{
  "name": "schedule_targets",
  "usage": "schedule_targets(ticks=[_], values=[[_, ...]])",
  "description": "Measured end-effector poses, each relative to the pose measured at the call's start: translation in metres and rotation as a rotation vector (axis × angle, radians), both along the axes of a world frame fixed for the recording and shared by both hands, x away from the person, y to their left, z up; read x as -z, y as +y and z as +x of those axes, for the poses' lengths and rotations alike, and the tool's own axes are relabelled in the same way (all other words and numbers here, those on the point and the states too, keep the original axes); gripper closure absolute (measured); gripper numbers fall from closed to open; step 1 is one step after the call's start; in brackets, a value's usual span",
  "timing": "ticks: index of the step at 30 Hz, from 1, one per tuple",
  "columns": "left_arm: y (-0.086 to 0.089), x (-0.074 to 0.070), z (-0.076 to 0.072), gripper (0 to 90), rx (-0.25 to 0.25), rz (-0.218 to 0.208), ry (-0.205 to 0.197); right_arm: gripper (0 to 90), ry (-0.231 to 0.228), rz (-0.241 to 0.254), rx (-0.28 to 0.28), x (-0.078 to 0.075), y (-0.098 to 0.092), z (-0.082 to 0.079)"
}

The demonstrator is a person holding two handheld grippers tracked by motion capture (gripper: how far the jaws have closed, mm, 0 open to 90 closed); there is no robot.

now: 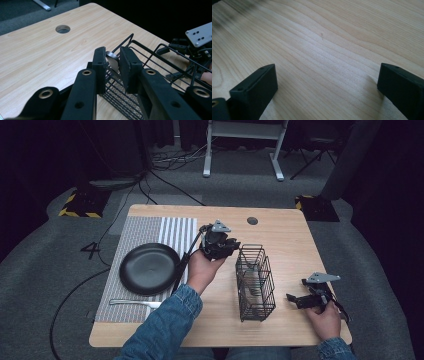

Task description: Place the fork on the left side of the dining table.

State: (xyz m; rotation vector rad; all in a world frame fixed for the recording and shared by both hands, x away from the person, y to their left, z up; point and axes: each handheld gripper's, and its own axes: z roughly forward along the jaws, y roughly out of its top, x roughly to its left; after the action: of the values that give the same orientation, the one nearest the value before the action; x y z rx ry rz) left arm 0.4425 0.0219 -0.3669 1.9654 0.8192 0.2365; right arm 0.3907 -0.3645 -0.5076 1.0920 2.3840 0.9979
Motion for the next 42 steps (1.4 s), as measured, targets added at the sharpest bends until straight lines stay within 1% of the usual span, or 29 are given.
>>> schedule_targets(ticks=[2, 5, 7, 9, 10, 11, 12, 13, 14, 15, 17, 20, 23, 27, 34, 37, 42], values=[[0.001, 0.000, 0.000, 76.2, 0.008, -0.010, 0.008, 2.9, 0.000, 0.000, 0.000, 0.000, 0.000, 0.000], [0.001, -0.001, 0.000, 77.9, 0.018, -0.038, 0.023, 2.9, 0.000, 0.000, 0.000, 0.000, 0.000, 0.000], [0.001, -0.003, -0.001, 78.8, 0.027, -0.045, 0.020, 2.9, 0.000, 0.000, 0.000, 0.000, 0.000, 0.000], [0.001, -0.006, -0.003, 83.1, 0.052, -0.056, 0.012, 2.9, 0.000, 0.000, 0.000, 0.000, 0.000, 0.000], [0.001, -0.007, -0.004, 85.8, 0.056, -0.060, 0.010, 2.9, 0.000, 0.000, 0.000, 0.000, 0.000, 0.000], [0.000, -0.009, -0.005, 86.5, 0.057, -0.056, 0.006, 2.9, 0.000, 0.000, 0.000, 0.000, 0.000, 0.000], [-0.001, -0.010, -0.006, 86.6, 0.059, -0.047, -0.004, 2.9, 0.000, 0.000, 0.000, 0.000, 0.000, 0.000], [-0.003, -0.013, -0.008, 86.6, 0.065, -0.026, -0.024, 2.9, 0.000, 0.000, 0.000, 0.000, 0.000, 0.000], [-0.004, -0.015, -0.009, 86.6, 0.069, -0.021, -0.030, 2.9, 0.000, 0.000, 0.000, 0.000, 0.000, 0.000], [-0.005, -0.018, -0.011, 86.7, 0.074, -0.026, -0.039, 2.9, 0.000, -0.001, 0.000, 0.000, 0.000, 0.000], [-0.005, -0.021, -0.013, 86.7, 0.080, -0.031, -0.043, 2.9, -0.001, -0.001, 0.000, 0.000, 0.000, 0.000], [-0.006, -0.027, -0.015, 86.7, 0.085, -0.025, -0.059, 2.9, 0.000, 0.000, 0.001, 0.000, 0.000, 0.000], [-0.004, -0.034, -0.016, 86.7, 0.086, -0.026, -0.061, 2.9, 0.000, 0.000, 0.000, 0.000, 0.000, 0.000], [-0.002, -0.044, -0.017, 86.7, 0.090, -0.024, -0.074, 2.9, 0.000, -0.001, 0.000, 0.000, 0.000, 0.000], [0.008, -0.065, -0.024, 86.7, 0.099, -0.018, -0.122, 2.9, 0.000, 0.000, 0.000, 0.000, 0.000, 0.000], [0.017, -0.076, -0.025, 86.7, 0.097, -0.029, -0.136, 2.9, 0.000, -0.001, 0.000, 0.000, 0.000, 0.000], [0.031, -0.090, -0.024, 86.6, 0.073, -0.063, -0.146, 2.9, 0.000, 0.000, 0.000, 0.000, 0.000, 0.000]])
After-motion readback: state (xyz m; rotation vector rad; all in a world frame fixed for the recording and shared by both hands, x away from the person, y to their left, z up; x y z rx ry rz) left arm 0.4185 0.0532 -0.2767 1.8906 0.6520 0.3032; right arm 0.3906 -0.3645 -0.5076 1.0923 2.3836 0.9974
